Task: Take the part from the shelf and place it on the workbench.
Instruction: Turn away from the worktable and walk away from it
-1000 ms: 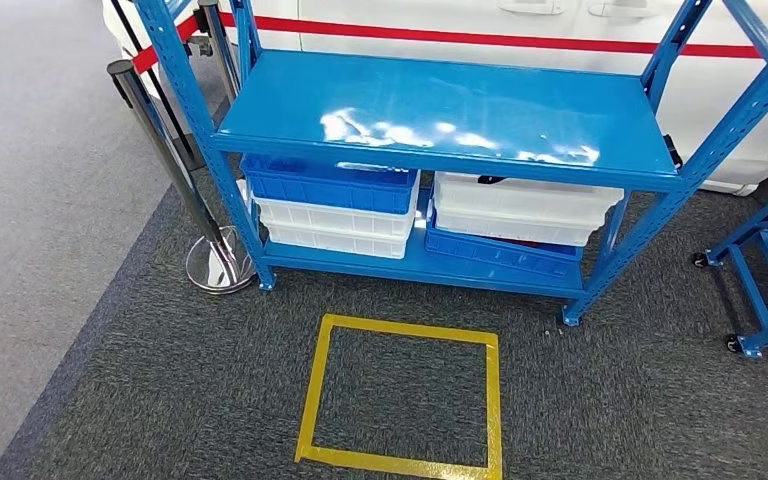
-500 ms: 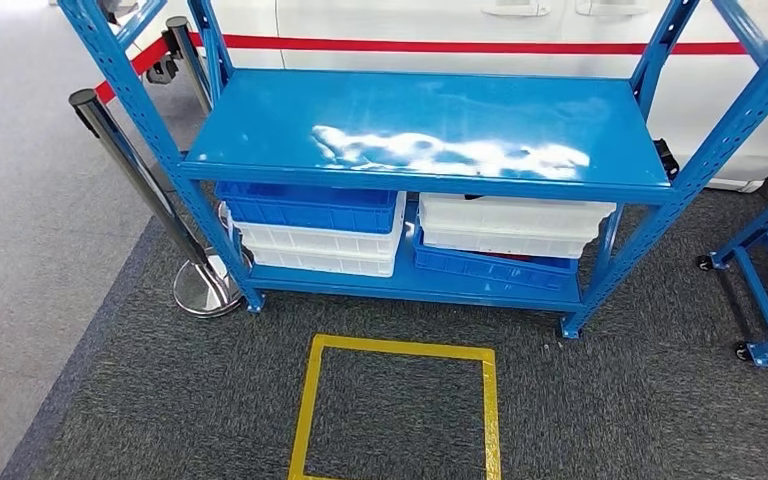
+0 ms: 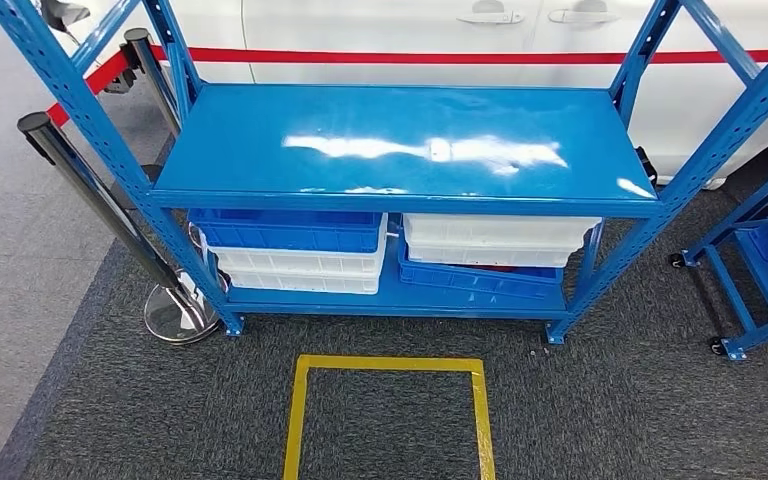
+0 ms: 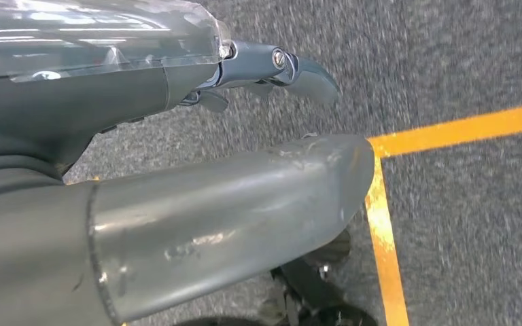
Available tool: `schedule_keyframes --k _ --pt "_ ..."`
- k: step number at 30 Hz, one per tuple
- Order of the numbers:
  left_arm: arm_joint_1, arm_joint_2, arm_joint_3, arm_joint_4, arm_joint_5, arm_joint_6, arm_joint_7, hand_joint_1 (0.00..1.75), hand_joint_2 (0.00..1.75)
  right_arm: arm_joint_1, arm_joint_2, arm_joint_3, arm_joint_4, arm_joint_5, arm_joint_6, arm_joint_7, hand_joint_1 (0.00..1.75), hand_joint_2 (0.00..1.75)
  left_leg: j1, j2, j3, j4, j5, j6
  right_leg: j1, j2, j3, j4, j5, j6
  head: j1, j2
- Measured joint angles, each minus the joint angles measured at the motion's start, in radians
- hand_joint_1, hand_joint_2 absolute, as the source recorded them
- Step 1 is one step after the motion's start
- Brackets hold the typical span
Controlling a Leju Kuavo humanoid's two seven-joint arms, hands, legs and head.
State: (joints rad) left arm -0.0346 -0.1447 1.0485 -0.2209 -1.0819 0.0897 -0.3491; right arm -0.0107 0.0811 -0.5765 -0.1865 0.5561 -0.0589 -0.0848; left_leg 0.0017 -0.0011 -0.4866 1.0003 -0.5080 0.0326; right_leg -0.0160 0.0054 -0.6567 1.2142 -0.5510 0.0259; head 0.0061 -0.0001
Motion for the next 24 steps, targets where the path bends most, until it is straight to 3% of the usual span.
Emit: schedule_keyframes --k 1,2,3,4,6,7,9,12,13,14,17,18,19,22,24 --pt "0.001 0.0 0.001 0.0 0.0 0.0 0.001 0.0 0.0 0.004 0.0 0.0 0.0 0.003 -0.001 0.0 0.0 1.31 0.0 0.001 0.012 0.0 -0.011 -0.004 0.0 -0.003 0.013 -0.061 0.052 -0.002 0.0 0.0" --pt "0.002 0.0 0.001 0.0 0.0 0.001 0.003 0.0 0.0 0.006 0.0 0.0 0.0 0.005 -0.001 0.002 0.0 0.87 0.0 0.001 0.022 0.002 -0.021 -0.009 0.003 -0.006 0.024 -0.115 0.082 -0.006 0.0 0.0" --pt "0.001 0.0 0.003 0.0 0.0 0.001 0.005 0.0 0.0 0.006 0.0 -0.001 0.0 0.005 0.0 0.002 0.0 0.87 -0.002 0.003 0.027 0.002 -0.03 -0.015 0.006 -0.008 0.031 -0.149 0.101 -0.012 0.0 0.0" --pt "-0.001 0.0 0.004 0.0 0.0 0.002 0.008 0.0 0.0 0.006 0.0 -0.002 0.0 0.003 0.002 0.003 0.0 0.44 -0.003 0.004 0.031 0.004 -0.036 -0.021 0.008 -0.008 0.031 -0.163 0.102 -0.019 0.0 0.0" --pt "-0.005 0.002 0.008 0.0 0.0 0.003 0.014 0.0 0.0 0.002 0.0 -0.006 0.0 -0.002 0.005 0.004 0.0 0.44 -0.005 0.008 0.04 0.007 -0.043 -0.032 0.008 -0.002 0.04 -0.167 0.094 -0.035 -0.002 0.0" --pt "-0.006 0.004 0.009 0.0 0.001 0.003 0.016 0.0 0.0 0.001 0.001 -0.008 0.0 -0.002 0.003 0.003 0.0 0.0 -0.004 0.007 0.042 0.019 -0.046 -0.037 0.006 0.0 0.049 -0.171 0.091 -0.041 -0.002 0.0" --pt "-0.01 0.006 0.014 0.0 0.002 0.003 0.019 0.0 0.0 0.001 0.003 -0.01 0.0 0.004 -0.003 0.001 0.0 0.0 0.0 0.006 0.01 0.088 -0.067 -0.047 0.003 0.001 0.07 -0.177 0.082 -0.052 -0.006 0.0" --pt "-0.01 0.009 0.023 0.0 0.002 0.004 0.022 0.0 0.0 0.002 0.004 -0.01 0.0 0.017 -0.011 0.001 0.0 0.0 0.005 0.005 -0.11 0.266 -0.137 -0.06 0.004 0.005 0.093 -0.179 0.062 -0.059 -0.01 0.0" --pt "-0.009 0.01 0.025 0.0 0.001 0.004 0.022 0.0 0.0 0.002 0.004 -0.01 0.0 0.019 -0.012 0.001 0.0 0.0 0.006 0.005 -0.139 0.291 -0.143 -0.061 0.004 0.007 0.102 -0.179 0.054 -0.058 -0.011 0.0" --pt "-0.008 0.01 0.026 0.0 0.0 0.004 0.023 0.0 0.0 0.002 0.004 -0.01 0.0 0.022 -0.013 0.001 0.0 0.0 0.006 0.005 -0.153 0.284 -0.129 -0.06 0.004 0.009 0.114 -0.179 0.046 -0.057 -0.011 0.0" --pt "-0.005 0.01 0.028 0.0 -0.001 0.004 0.023 0.0 0.0 0.002 0.005 -0.01 0.0 0.024 -0.015 0.001 0.0 0.0 0.003 0.004 -0.132 0.128 0.013 -0.047 0.005 0.012 0.152 -0.178 0.019 -0.05 -0.009 0.0" --pt "-0.004 0.011 0.029 0.0 -0.001 0.004 0.023 0.0 0.0 0.001 0.006 -0.01 0.001 0.025 -0.015 0.002 0.0 0.0 -0.001 0.003 -0.125 0.084 0.039 -0.039 0.006 0.013 0.158 -0.178 0.011 -0.045 -0.009 0.0" --pt "-0.004 0.012 0.03 0.0 -0.001 0.005 0.023 0.0 0.0 0.0 0.006 -0.01 0.001 0.025 -0.015 0.002 0.0 0.0 -0.004 0.001 -0.123 0.063 0.054 -0.032 0.006 0.014 0.16 -0.177 0.005 -0.039 -0.009 0.0" --pt "-0.004 0.013 0.031 0.0 -0.003 0.005 0.021 0.0 0.0 -0.003 0.007 -0.01 0.001 0.029 -0.018 0.003 0.0 0.0 -0.004 -0.001 -0.113 0.045 0.061 -0.014 0.007 0.015 0.166 -0.18 -0.008 -0.02 -0.011 0.0" --pt "-0.006 0.012 0.032 0.0 -0.005 0.006 0.015 0.0 0.0 -0.004 0.006 -0.011 0.001 0.032 -0.02 0.002 0.0 0.0 0.002 0.001 -0.1 0.028 0.063 -0.003 0.007 0.009 0.148 -0.138 -0.035 -0.011 -0.008 0.0"
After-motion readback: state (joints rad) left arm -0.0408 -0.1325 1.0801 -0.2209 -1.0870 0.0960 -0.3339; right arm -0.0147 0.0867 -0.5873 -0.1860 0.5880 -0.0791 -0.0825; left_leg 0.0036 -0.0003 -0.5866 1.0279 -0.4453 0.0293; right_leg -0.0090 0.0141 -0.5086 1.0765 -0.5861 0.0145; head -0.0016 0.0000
